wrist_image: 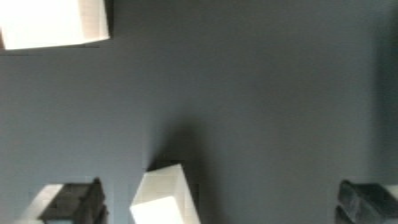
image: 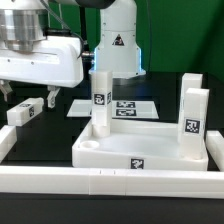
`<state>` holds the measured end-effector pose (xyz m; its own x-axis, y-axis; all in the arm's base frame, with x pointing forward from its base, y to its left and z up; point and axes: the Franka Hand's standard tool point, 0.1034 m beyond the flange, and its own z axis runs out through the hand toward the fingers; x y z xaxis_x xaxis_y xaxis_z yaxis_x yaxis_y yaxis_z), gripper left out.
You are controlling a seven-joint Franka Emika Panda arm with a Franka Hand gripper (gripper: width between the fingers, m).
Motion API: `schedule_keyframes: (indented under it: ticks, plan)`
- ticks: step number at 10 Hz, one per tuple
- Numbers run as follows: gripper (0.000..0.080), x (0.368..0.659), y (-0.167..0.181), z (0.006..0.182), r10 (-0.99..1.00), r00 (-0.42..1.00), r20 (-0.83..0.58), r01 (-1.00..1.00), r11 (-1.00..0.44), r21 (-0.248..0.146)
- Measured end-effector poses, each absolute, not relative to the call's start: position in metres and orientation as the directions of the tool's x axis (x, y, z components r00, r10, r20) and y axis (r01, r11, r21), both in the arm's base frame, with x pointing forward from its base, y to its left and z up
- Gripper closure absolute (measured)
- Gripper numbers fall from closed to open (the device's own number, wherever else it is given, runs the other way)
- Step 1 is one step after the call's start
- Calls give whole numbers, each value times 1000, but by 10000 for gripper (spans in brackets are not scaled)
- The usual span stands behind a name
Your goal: Assemble desk
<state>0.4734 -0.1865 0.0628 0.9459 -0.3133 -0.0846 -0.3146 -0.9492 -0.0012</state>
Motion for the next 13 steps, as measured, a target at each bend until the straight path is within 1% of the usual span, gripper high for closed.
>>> schedule_keyframes:
  ticks: [1, 3, 4, 5, 7, 9, 10, 13]
  plan:
    - [150, 464, -194, 62, -328, 928, -174, -337, -941, -23]
    - [150, 447, -212, 55, -346, 892, -290, -372, -928, -37]
    - [150, 441, -213, 55, -345, 861, -373, -391, -919, -52]
    - [150, 444, -212, 54, -330, 844, -424, -389, -919, -58]
    - [150, 440, -207, 53, -300, 795, -527, -395, -916, -74]
    - [150, 434, -208, 50, -262, 726, -636, -401, -912, -83]
    - [150, 426, -217, 42, -241, 679, -693, -411, -907, -88]
    - [150, 406, -236, 28, -195, 533, -823, -432, -899, -66]
